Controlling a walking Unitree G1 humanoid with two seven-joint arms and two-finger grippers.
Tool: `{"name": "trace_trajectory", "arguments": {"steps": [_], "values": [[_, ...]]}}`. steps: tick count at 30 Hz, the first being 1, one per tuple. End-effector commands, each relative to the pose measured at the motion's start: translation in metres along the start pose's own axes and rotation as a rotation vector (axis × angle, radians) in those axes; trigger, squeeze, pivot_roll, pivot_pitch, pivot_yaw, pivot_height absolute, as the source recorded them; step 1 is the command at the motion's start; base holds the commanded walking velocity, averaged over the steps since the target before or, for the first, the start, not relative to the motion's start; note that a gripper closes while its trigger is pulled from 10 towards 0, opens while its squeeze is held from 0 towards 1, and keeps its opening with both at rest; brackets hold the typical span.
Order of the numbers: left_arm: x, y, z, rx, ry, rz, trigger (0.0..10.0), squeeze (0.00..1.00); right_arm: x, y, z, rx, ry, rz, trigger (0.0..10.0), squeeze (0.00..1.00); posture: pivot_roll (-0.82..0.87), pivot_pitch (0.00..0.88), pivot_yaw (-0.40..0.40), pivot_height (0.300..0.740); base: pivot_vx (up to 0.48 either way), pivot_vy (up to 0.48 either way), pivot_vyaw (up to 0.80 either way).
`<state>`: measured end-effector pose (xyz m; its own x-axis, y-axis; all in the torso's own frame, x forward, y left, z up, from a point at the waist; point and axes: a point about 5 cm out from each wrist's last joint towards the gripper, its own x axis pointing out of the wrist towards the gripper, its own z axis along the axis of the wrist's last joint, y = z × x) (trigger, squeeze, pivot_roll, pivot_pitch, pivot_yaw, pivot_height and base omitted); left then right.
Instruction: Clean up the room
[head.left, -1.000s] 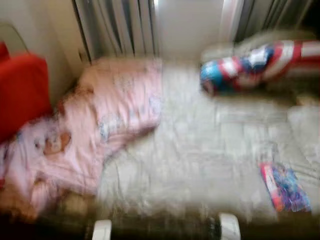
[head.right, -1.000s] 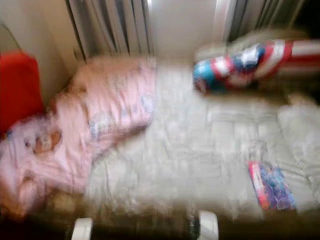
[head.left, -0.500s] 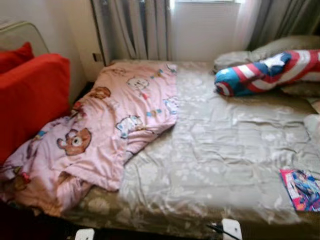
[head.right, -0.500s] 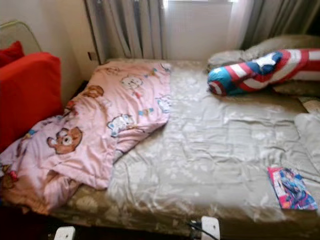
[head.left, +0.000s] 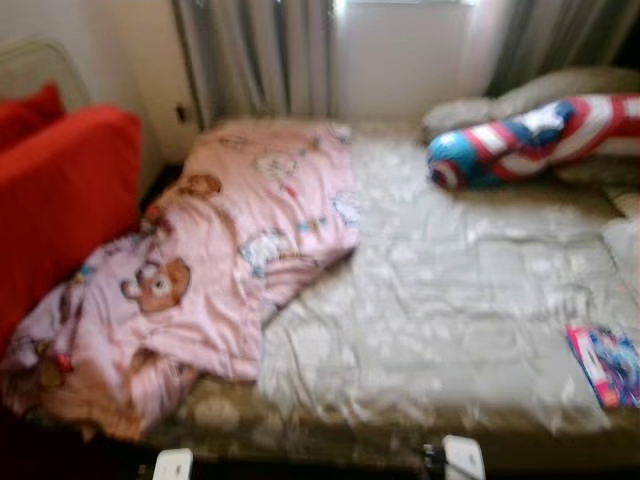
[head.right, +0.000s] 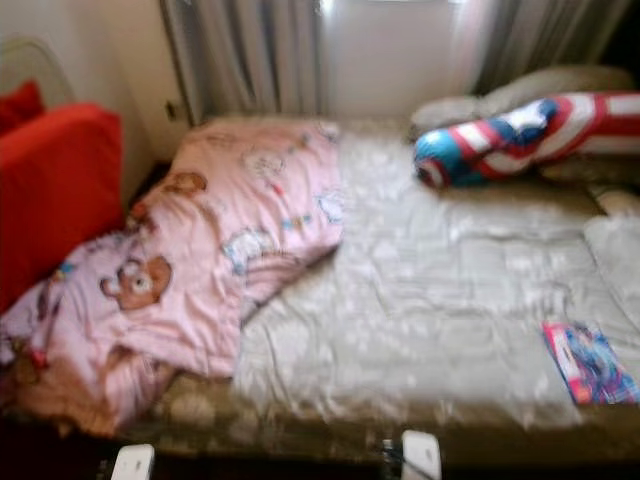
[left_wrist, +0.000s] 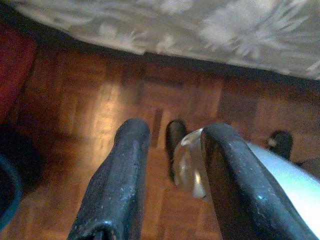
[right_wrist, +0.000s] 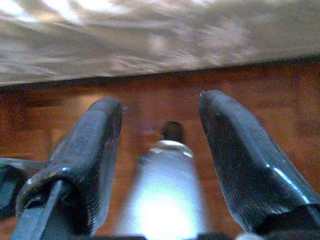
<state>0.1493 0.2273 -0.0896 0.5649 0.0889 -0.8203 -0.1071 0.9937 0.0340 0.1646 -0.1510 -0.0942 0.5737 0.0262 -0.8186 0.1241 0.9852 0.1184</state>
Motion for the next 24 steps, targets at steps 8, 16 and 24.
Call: {"name": "trace_trajectory", "arguments": {"steps": [8, 16, 24], "values": [[0.003, -0.028, -0.003, 0.006, 0.009, -0.028, 10.0, 0.0, -0.001, -0.006, -0.001, -0.01, 0.001, -0.016, 10.0, 0.0, 0.0, 0.0, 0.003, 0.74, 0.0, 0.317, 0.0], [0.0, -0.025, -0.008, 0.005, -0.013, -0.029, 10.0, 0.0, -0.001, -0.006, 0.0, -0.01, -0.001, -0.013, 10.0, 0.0, 0.0, 0.0, 0.004, 0.74, 0.0, 0.317, 0.0], [-0.001, -0.017, -0.008, 0.003, -0.018, -0.024, 10.0, 0.0, -0.001, -0.006, 0.0, -0.011, -0.002, -0.014, 10.0, 0.0, 0.0, 0.0, 0.004, 0.74, 0.0, 0.318, 0.0]]}}
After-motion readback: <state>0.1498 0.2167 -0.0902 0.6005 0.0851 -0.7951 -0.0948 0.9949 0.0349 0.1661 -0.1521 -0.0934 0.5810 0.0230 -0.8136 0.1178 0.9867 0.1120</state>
